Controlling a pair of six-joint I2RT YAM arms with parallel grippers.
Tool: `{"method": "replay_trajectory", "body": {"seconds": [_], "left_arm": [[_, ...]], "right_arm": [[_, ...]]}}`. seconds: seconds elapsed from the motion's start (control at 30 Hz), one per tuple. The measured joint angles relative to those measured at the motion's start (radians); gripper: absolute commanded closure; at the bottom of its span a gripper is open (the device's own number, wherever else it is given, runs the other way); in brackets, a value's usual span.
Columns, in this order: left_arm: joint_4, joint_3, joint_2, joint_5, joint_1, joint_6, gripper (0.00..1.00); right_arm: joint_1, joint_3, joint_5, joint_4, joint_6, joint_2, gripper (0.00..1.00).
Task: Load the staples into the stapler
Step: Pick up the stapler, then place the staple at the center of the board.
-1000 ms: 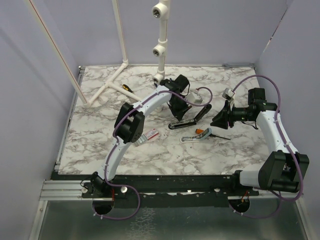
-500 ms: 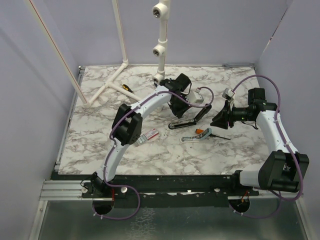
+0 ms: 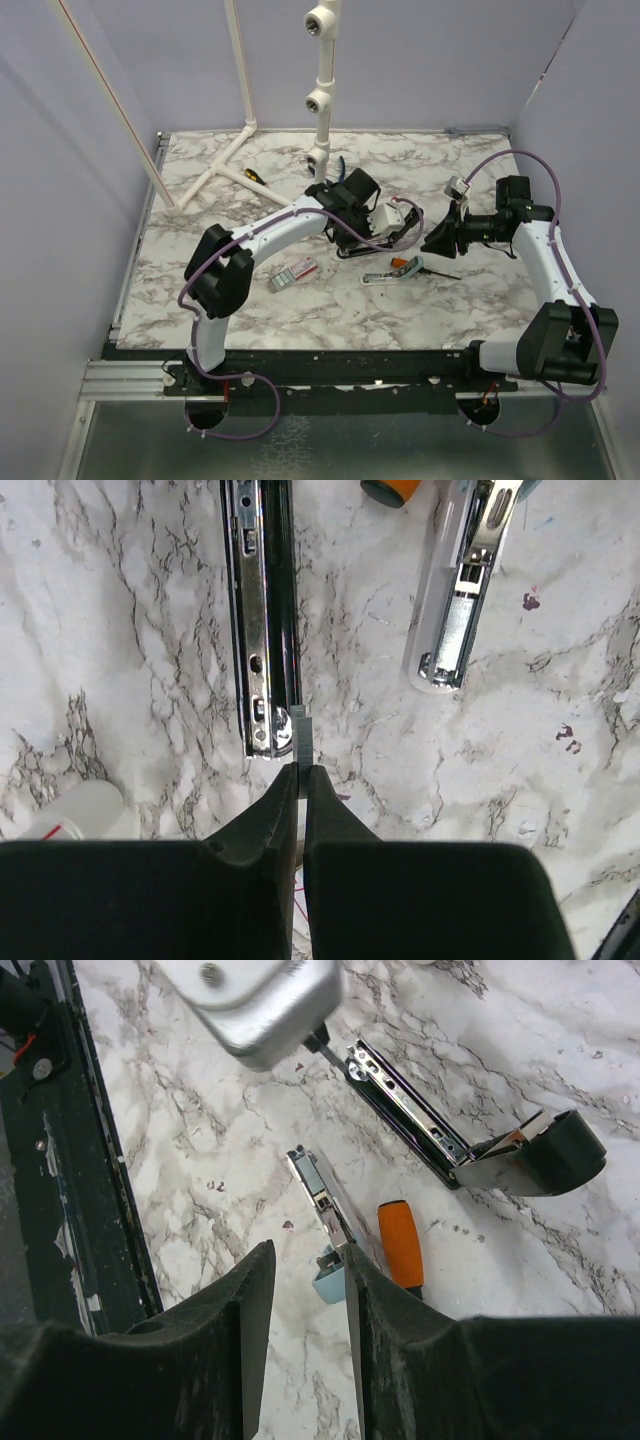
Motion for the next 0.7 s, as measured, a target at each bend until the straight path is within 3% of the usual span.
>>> {"method": "replay_trajectory", "body": {"seconds": [0.37,0.7], "left_arm": [[0.340,-0.519,-0.323,-0.124,-0.036,-0.005,0.94],[0.599,-0.763,-0.374,-0.247,-0.116,0.006,0.94]], "right_arm": [[-0.032,0.000,0.003,0.026,0.027,0.000,0.62],[-0.039,-0.002,0.032,0.068,0.061,0.001,0.62]]}}
